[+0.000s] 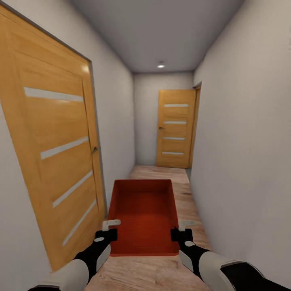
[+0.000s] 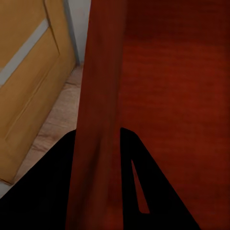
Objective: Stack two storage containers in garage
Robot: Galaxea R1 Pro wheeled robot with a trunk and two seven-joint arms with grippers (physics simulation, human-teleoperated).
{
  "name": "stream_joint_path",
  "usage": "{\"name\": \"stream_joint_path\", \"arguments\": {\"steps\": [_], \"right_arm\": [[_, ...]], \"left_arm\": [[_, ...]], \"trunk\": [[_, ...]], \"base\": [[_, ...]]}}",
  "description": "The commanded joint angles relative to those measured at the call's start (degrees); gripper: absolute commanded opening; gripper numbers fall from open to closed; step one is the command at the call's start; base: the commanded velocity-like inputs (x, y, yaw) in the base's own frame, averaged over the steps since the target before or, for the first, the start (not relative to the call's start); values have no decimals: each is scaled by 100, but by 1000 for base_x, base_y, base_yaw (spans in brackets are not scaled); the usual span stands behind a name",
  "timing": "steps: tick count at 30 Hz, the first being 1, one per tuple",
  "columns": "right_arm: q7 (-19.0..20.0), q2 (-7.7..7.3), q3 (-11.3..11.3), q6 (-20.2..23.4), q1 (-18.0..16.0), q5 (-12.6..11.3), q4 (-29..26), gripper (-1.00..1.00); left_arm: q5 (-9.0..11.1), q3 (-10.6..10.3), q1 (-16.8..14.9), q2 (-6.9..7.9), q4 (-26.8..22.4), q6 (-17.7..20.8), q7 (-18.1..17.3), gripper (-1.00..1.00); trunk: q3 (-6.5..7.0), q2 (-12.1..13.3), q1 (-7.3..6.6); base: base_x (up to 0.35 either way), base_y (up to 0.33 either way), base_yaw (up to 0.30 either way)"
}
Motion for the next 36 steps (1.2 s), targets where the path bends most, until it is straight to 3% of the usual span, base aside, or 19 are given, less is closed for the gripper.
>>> {"name": "stream_joint_path", "arguments": {"steps": [1,14,36], "right_arm": [[49,7,-232,-4,-10,189,-300,-100],[49,7,-232,-4,-10,189,-300,-100],[49,7,-232,-4,-10,190,-300,-100]], "left_arm": [[24,33,4,75,13,-13,49,-100],[17,33,4,74,13,-13,23,-100],[19,15,4,74,13,-14,23,-100]], "trunk": [[-2,-3,5],[-2,-3,5],[-2,-3,5]], "base": [[321,0,-283],[321,104,-249],[319,148,-8]]}}
